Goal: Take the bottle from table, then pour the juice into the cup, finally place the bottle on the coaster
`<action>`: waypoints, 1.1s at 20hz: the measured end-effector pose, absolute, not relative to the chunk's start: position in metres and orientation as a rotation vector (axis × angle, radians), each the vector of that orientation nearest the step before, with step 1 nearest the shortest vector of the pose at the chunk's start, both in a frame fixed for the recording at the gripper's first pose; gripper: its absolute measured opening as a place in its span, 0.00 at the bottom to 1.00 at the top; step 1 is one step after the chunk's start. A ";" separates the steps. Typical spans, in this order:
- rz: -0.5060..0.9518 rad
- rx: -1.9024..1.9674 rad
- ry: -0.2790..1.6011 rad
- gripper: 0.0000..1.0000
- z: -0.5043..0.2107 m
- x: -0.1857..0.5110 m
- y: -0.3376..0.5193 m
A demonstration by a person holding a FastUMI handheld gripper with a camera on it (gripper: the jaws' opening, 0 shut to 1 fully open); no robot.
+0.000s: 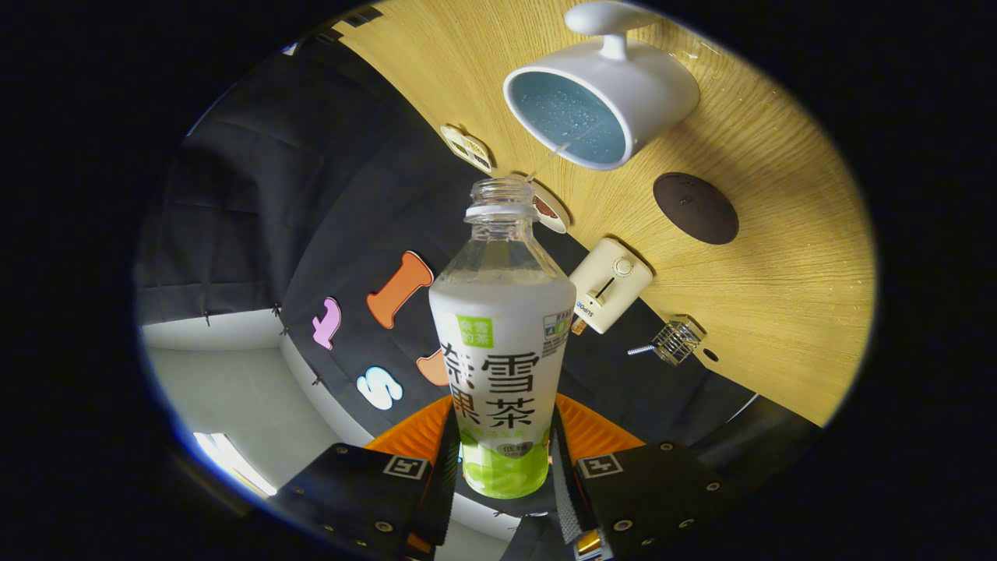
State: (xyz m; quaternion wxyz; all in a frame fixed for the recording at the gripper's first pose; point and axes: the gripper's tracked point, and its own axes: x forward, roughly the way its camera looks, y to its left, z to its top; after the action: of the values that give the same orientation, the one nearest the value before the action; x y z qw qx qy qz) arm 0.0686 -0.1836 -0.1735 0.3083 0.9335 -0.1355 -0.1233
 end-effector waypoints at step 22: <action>-0.318 1.144 0.281 0.55 -0.254 0.070 -0.152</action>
State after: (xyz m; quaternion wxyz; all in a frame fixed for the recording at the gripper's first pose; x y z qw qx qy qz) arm 0.0699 -0.1518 -0.2537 0.8196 0.5370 0.1322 -0.1495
